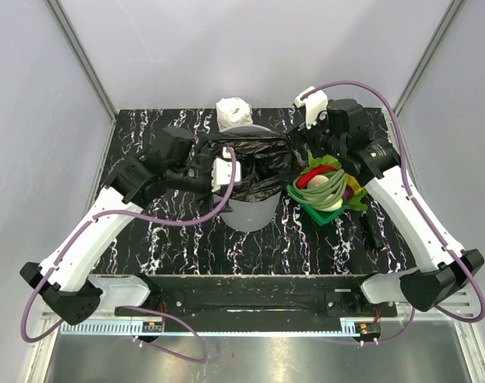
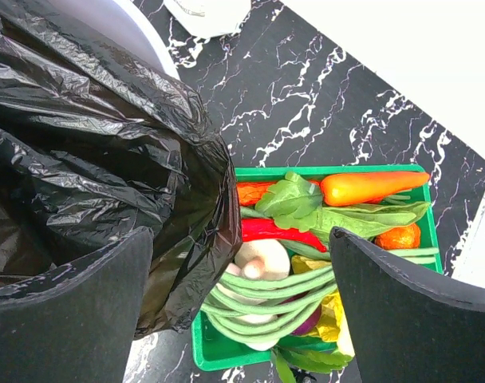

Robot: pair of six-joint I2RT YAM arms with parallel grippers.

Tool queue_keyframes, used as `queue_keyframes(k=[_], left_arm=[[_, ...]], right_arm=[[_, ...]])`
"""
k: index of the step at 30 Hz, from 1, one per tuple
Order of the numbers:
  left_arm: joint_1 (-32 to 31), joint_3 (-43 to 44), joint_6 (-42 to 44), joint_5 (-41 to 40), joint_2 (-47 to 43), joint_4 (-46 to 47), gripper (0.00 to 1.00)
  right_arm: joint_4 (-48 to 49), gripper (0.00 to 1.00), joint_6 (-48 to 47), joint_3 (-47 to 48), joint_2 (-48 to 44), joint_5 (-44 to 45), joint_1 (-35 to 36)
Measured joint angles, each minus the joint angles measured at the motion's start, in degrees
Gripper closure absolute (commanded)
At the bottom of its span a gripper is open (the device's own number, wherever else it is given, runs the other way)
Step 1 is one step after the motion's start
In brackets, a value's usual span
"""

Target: Put the trash bags into the trash bin

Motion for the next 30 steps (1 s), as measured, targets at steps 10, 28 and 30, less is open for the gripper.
queue_keyframes(k=[10, 28, 30], left_arm=[[-9.6, -1.07, 3.65, -8.48, 1.53, -0.09, 0.19], [-11.89, -5.97, 4.83, -15.89, -0.04, 3.43, 0.62], [-12.07, -6.12, 5.2, -16.2, -0.52, 3.82, 0.63]], right_arm=[[-0.22, 0.03, -0.04, -0.5, -0.44, 0.02, 0.0], [-0.61, 0.03, -0.07, -1.64, -0.46, 0.07, 0.0], [-0.61, 0.03, -0.07, -1.64, -0.46, 0.04, 0.0]])
